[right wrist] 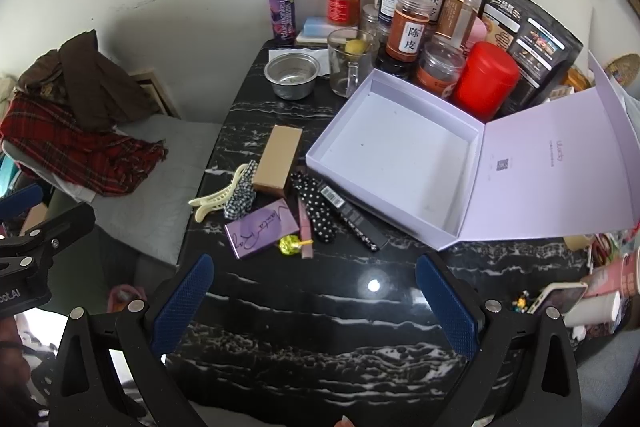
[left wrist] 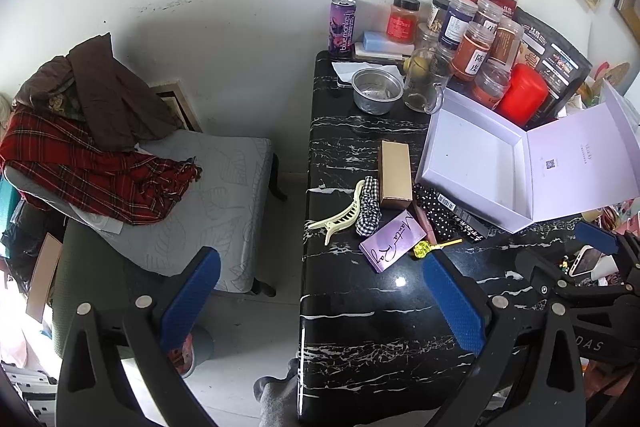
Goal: Organize rigid objects
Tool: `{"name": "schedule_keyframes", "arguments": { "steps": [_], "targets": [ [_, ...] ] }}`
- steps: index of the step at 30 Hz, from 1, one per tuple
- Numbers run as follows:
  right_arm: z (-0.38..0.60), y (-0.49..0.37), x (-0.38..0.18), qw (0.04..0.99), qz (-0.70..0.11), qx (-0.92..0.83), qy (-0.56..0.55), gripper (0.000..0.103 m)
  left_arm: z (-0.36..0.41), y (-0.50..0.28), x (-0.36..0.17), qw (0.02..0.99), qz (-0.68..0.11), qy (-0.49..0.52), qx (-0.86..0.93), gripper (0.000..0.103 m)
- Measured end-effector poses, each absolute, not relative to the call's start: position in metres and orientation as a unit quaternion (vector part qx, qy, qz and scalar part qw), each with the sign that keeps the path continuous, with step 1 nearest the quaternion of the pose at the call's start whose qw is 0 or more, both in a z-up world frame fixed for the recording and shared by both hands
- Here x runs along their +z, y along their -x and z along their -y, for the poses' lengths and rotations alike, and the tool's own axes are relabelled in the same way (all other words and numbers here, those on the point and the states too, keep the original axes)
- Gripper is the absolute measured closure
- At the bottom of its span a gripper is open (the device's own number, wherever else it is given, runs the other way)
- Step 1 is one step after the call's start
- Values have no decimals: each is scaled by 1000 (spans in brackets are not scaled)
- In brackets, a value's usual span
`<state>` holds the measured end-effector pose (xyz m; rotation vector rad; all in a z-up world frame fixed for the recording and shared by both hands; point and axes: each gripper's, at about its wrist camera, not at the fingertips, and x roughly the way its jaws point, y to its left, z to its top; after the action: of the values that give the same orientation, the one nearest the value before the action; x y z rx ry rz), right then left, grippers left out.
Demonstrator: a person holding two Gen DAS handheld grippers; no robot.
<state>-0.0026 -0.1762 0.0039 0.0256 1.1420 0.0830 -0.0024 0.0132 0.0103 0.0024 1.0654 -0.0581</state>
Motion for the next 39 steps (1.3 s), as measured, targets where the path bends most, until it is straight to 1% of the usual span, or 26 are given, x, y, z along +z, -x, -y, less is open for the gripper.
{"name": "schedule_keyframes", "arguments": {
  "steps": [39],
  "targets": [
    [171, -3, -2, 835, -548, 49, -10, 0, -15, -1, 8, 856, -516, 8, -33, 0]
  ]
}}
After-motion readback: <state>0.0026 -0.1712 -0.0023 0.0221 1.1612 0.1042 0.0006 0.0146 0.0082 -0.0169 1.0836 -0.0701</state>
